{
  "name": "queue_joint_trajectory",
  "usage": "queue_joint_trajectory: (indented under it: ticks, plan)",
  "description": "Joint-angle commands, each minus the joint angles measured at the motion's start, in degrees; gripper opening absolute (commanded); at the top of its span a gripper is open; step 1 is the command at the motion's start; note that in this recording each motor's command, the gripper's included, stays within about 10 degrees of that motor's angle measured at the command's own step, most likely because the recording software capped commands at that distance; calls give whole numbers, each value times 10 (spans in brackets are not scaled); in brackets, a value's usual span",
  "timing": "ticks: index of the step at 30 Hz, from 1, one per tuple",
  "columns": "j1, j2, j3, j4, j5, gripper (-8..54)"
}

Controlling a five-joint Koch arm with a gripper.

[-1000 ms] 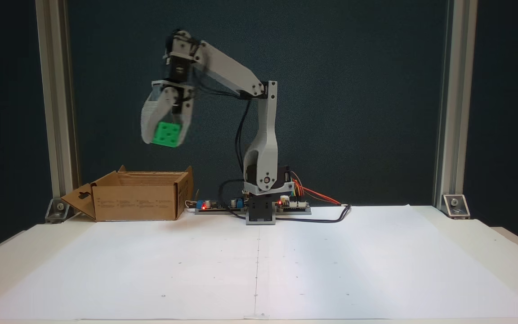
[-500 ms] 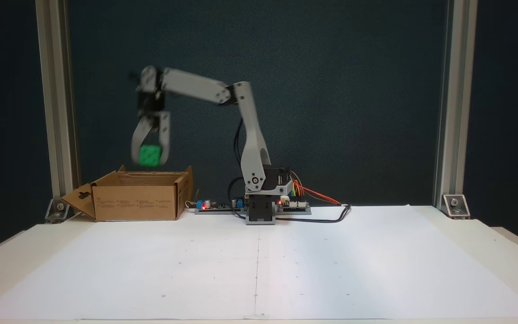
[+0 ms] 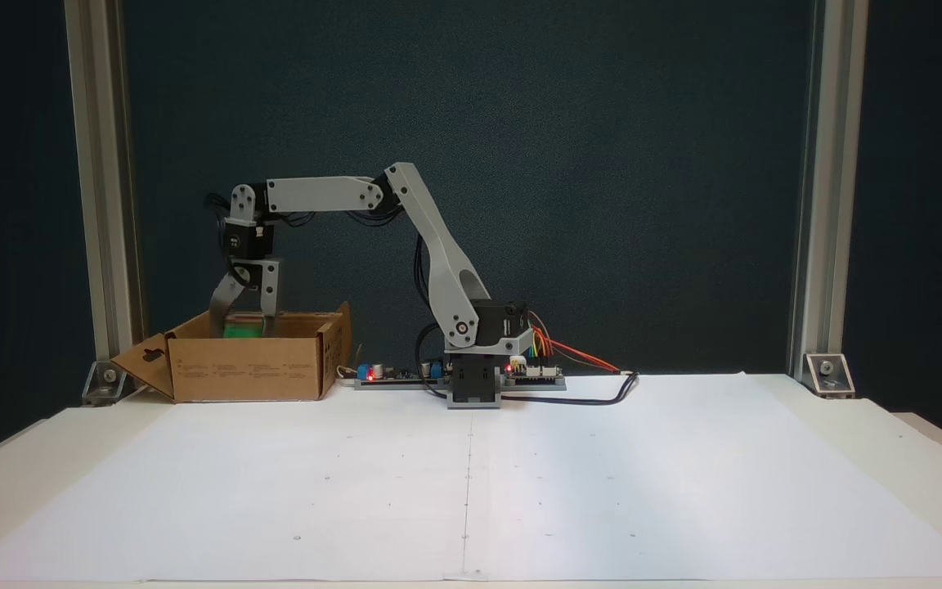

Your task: Grasp a green dice and put it in the bin.

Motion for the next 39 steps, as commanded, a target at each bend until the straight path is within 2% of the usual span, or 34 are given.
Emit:
queue_joint_trajectory:
  ticks: [1,4,7,10,17,26,32,39]
  plan:
    - [8,13,-18,9,-34,367]
    - [7,48,-20,31,-25,398]
    - [-20,116,-20,59,39,425]
    - [-150,219,-20,93,139,435]
    - [-427,315,-19,82,285,435]
    - [-800,400,48,78,312,439]
    - [-1049,454,179,25,311,440]
    - [-1067,552,368,-156,307,452]
